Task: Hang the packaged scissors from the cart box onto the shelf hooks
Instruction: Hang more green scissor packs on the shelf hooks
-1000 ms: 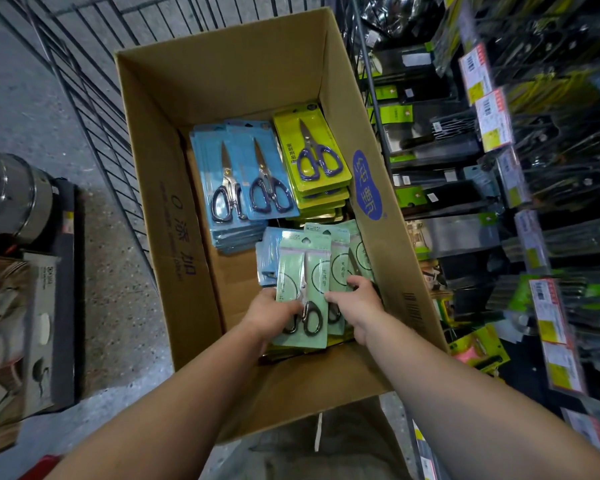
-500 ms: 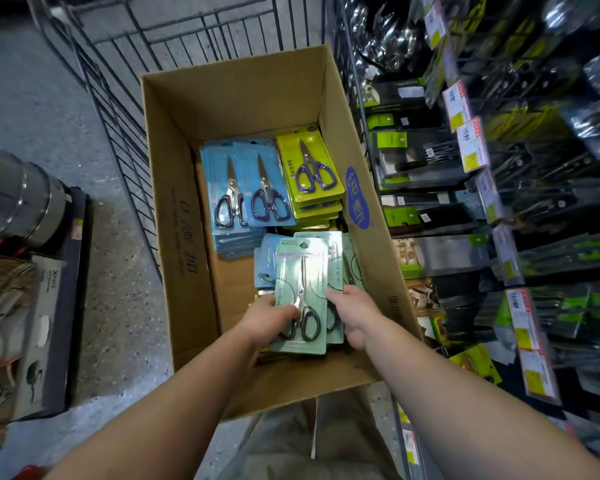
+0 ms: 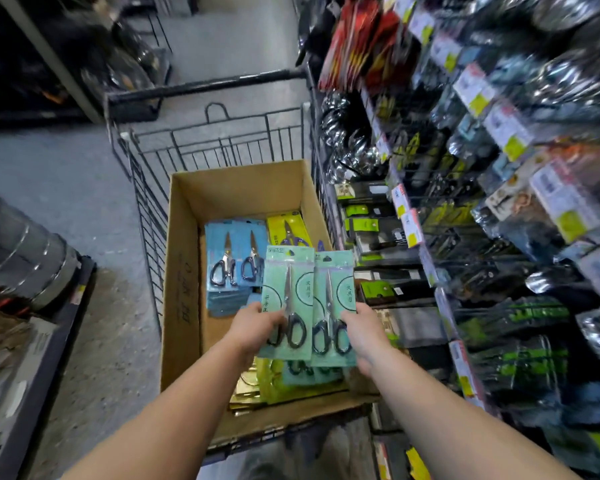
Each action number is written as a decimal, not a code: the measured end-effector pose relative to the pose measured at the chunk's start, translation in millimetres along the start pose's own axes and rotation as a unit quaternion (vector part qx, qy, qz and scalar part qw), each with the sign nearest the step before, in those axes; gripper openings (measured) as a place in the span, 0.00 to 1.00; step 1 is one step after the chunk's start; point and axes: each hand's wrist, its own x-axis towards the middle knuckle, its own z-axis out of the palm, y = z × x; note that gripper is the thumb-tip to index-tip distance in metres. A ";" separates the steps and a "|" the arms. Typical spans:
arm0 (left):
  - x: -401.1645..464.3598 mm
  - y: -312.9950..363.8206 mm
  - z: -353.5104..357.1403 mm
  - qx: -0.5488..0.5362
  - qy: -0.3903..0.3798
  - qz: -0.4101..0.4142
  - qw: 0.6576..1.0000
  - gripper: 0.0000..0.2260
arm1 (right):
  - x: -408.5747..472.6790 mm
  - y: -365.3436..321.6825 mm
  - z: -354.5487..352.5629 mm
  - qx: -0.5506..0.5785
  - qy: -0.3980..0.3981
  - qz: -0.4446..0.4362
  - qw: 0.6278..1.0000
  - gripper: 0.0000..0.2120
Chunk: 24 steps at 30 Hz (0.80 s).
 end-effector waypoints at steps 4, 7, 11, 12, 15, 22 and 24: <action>-17.8 19.7 9.8 0.026 -0.005 0.033 0.999 0.02 | -9.8 -3.0 -15.7 0.029 0.051 -0.042 0.997 0.11; -14.2 24.2 14.4 0.055 -0.028 0.058 0.996 0.03 | -21.9 -3.4 -23.3 0.034 0.083 -0.053 0.995 0.17; -15.4 28.9 14.3 0.084 -0.088 0.090 0.988 0.02 | -36.7 2.7 -21.9 0.035 0.131 -0.035 0.990 0.24; -16.3 29.7 12.1 0.094 -0.103 0.094 0.986 0.02 | -39.4 6.7 -19.2 0.041 0.148 -0.030 0.988 0.25; -14.0 27.8 5.5 0.118 -0.144 0.098 0.978 0.04 | -53.7 17.2 -11.8 0.055 0.193 -0.032 0.979 0.22; -23.0 21.8 19.8 0.222 -0.209 0.137 0.942 0.12 | -95.7 49.6 -14.2 0.066 0.303 -0.017 0.951 0.22; -30.8 16.3 32.2 0.269 -0.237 0.151 0.921 0.19 | -112.3 64.0 -19.0 0.090 0.331 -0.005 0.939 0.22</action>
